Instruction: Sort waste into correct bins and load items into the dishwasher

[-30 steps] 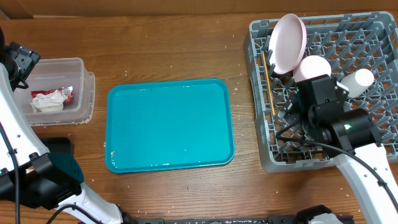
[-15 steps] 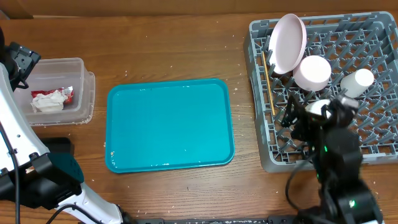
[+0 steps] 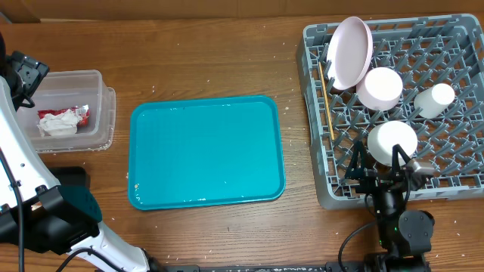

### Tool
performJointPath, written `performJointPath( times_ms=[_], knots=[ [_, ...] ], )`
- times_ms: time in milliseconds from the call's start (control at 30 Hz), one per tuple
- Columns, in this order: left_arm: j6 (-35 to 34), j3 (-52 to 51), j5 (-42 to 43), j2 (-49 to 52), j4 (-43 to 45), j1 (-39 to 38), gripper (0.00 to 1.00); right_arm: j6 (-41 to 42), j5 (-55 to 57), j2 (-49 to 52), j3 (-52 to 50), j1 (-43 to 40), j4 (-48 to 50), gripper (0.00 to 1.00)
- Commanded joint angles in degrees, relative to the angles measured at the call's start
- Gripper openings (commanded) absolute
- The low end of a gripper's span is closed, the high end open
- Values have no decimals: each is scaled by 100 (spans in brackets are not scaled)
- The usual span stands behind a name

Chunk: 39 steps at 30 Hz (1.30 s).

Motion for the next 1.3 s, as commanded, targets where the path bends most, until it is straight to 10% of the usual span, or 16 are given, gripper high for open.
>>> performJointPath(
  times_ms=[0, 1267],
  knots=[
    [-90, 13, -20, 50, 9, -50, 100, -162, -157, -398, -258, -210, 103, 100],
    [-90, 13, -20, 50, 9, -50, 100, -809, -503, -863, -533, -437, -507, 100]
  ],
)
